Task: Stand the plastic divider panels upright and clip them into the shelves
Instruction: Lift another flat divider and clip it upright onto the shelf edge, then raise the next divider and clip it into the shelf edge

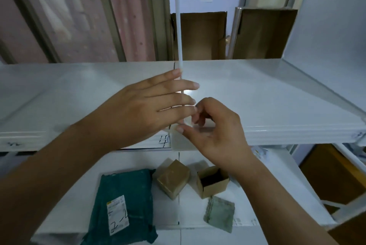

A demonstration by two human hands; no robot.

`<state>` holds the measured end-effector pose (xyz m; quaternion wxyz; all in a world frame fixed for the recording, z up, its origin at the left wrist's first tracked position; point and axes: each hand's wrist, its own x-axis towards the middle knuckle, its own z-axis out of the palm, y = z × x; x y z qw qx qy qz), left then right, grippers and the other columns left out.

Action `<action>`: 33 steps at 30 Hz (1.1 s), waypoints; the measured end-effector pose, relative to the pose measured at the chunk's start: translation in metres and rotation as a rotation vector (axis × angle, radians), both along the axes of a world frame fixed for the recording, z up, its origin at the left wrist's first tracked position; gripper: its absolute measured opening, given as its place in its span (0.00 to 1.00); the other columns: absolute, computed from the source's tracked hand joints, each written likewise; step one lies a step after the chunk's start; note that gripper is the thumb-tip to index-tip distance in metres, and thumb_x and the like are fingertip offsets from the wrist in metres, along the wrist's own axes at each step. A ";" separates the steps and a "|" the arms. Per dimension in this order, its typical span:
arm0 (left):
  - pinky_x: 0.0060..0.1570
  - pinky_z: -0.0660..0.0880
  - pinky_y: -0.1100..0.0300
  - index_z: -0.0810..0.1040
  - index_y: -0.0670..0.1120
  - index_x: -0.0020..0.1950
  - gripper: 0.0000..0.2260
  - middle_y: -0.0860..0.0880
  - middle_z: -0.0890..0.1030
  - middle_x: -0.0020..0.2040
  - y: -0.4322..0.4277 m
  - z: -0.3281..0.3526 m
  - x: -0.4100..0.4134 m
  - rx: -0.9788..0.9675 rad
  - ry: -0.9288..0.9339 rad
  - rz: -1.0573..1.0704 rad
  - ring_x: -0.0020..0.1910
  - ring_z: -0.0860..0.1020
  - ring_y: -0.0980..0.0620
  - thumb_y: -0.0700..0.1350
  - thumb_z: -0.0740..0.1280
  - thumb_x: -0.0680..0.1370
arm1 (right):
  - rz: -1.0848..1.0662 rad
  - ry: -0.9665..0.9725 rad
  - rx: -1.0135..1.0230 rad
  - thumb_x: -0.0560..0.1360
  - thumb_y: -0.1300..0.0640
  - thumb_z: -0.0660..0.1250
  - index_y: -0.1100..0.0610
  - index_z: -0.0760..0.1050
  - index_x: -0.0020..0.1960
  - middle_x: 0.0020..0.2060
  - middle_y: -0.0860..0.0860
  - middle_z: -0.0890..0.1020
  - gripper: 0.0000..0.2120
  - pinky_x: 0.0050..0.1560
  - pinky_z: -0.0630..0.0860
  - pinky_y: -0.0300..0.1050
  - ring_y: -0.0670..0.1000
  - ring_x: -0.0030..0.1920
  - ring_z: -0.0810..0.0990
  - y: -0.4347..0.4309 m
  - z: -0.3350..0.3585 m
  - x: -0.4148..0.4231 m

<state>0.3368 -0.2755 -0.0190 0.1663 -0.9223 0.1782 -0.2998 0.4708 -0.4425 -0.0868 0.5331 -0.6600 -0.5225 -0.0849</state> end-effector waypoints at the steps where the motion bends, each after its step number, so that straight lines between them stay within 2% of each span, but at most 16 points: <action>1: 0.77 0.69 0.39 0.83 0.41 0.68 0.13 0.41 0.82 0.69 -0.006 -0.002 -0.003 0.046 -0.033 0.009 0.74 0.76 0.40 0.39 0.73 0.83 | 0.023 0.064 0.041 0.73 0.51 0.79 0.57 0.75 0.45 0.38 0.50 0.78 0.15 0.46 0.79 0.48 0.52 0.41 0.78 -0.005 0.002 0.000; 2: 0.76 0.71 0.39 0.83 0.41 0.68 0.17 0.40 0.82 0.69 -0.011 -0.002 -0.011 0.068 -0.011 0.047 0.72 0.78 0.39 0.39 0.76 0.79 | 0.048 0.098 0.058 0.73 0.51 0.79 0.57 0.75 0.46 0.39 0.49 0.78 0.14 0.50 0.79 0.45 0.52 0.43 0.79 -0.011 0.005 0.000; 4: 0.76 0.72 0.40 0.82 0.42 0.70 0.19 0.41 0.81 0.70 -0.020 -0.010 -0.028 0.036 -0.049 0.151 0.72 0.77 0.40 0.42 0.77 0.80 | 0.116 0.048 0.031 0.74 0.50 0.77 0.55 0.77 0.49 0.43 0.47 0.80 0.13 0.54 0.78 0.41 0.50 0.48 0.80 -0.021 0.013 0.001; 8: 0.76 0.71 0.44 0.82 0.42 0.71 0.15 0.43 0.81 0.70 -0.040 -0.023 -0.068 -0.075 -0.098 0.367 0.73 0.77 0.43 0.45 0.69 0.86 | 0.249 -0.127 -0.060 0.75 0.49 0.76 0.50 0.80 0.54 0.49 0.40 0.81 0.10 0.54 0.77 0.38 0.46 0.53 0.80 -0.027 0.032 -0.007; 11: 0.76 0.72 0.46 0.82 0.41 0.70 0.15 0.44 0.82 0.69 -0.056 -0.028 -0.101 -0.142 -0.167 0.527 0.72 0.77 0.44 0.46 0.70 0.85 | 0.347 -0.184 -0.086 0.75 0.47 0.74 0.47 0.81 0.57 0.51 0.37 0.81 0.11 0.55 0.74 0.30 0.42 0.54 0.79 -0.022 0.040 -0.026; 14: 0.73 0.74 0.45 0.83 0.42 0.69 0.15 0.45 0.83 0.68 -0.071 -0.030 -0.139 -0.207 -0.207 0.666 0.72 0.78 0.45 0.46 0.71 0.84 | 0.442 -0.178 -0.073 0.76 0.44 0.71 0.47 0.80 0.57 0.51 0.35 0.80 0.13 0.54 0.74 0.28 0.40 0.54 0.80 -0.012 0.043 -0.053; 20: 0.69 0.73 0.50 0.80 0.46 0.72 0.17 0.48 0.83 0.67 -0.082 -0.031 -0.213 -0.280 -0.302 0.837 0.68 0.78 0.47 0.49 0.67 0.84 | 0.563 -0.199 -0.173 0.77 0.44 0.69 0.46 0.80 0.57 0.51 0.36 0.81 0.11 0.53 0.76 0.35 0.41 0.54 0.80 0.015 0.036 -0.111; 24: 0.69 0.73 0.52 0.78 0.47 0.74 0.19 0.49 0.83 0.67 -0.066 -0.035 -0.263 -0.297 -0.330 0.870 0.68 0.79 0.48 0.49 0.68 0.84 | 0.586 -0.209 -0.214 0.79 0.47 0.71 0.45 0.81 0.56 0.49 0.37 0.81 0.07 0.50 0.74 0.31 0.41 0.53 0.80 0.036 0.036 -0.157; 27: 0.68 0.71 0.56 0.80 0.48 0.72 0.18 0.51 0.83 0.65 -0.049 -0.037 -0.308 -0.332 -0.325 0.886 0.66 0.78 0.51 0.52 0.64 0.84 | 0.568 -0.180 -0.206 0.79 0.48 0.71 0.45 0.81 0.53 0.48 0.38 0.82 0.04 0.49 0.76 0.35 0.43 0.54 0.80 0.057 0.038 -0.199; 31: 0.64 0.76 0.54 0.83 0.50 0.68 0.16 0.54 0.84 0.62 -0.023 -0.044 -0.366 -0.405 -0.315 0.886 0.64 0.79 0.53 0.52 0.64 0.84 | 0.564 -0.146 -0.176 0.79 0.47 0.70 0.45 0.82 0.51 0.47 0.39 0.83 0.03 0.53 0.79 0.42 0.44 0.54 0.82 0.087 0.038 -0.261; 33: 0.62 0.78 0.53 0.83 0.51 0.66 0.15 0.56 0.84 0.62 -0.010 -0.048 -0.389 -0.430 -0.304 0.889 0.62 0.79 0.55 0.53 0.64 0.83 | 0.567 -0.165 -0.174 0.79 0.47 0.70 0.46 0.82 0.51 0.47 0.38 0.83 0.04 0.53 0.79 0.43 0.43 0.53 0.82 0.102 0.037 -0.289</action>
